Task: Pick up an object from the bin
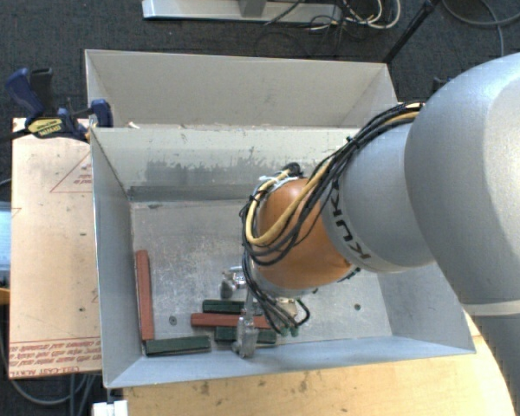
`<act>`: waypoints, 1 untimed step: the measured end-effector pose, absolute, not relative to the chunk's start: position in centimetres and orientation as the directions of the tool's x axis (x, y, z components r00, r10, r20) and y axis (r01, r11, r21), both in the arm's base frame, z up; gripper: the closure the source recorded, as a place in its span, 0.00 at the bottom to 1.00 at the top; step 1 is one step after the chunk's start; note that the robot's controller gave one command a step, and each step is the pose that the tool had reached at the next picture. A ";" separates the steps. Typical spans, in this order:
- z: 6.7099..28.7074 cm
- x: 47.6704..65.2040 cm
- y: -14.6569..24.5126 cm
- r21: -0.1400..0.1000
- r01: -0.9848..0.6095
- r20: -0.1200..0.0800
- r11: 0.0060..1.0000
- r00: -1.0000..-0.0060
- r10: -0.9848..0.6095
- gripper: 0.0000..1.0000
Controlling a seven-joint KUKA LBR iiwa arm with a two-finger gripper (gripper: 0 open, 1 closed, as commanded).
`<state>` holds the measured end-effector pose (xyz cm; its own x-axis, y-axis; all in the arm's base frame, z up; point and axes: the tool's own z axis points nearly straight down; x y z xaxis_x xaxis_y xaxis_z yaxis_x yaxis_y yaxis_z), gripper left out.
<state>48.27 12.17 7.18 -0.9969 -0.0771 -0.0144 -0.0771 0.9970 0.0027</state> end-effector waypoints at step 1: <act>7.3 48.6 12.2 0.003 -0.075 -0.011 0.997 -0.997 -0.075 0.00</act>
Offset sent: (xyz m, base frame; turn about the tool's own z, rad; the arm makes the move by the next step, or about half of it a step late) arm 0.0000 0.0000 0.0000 0.0000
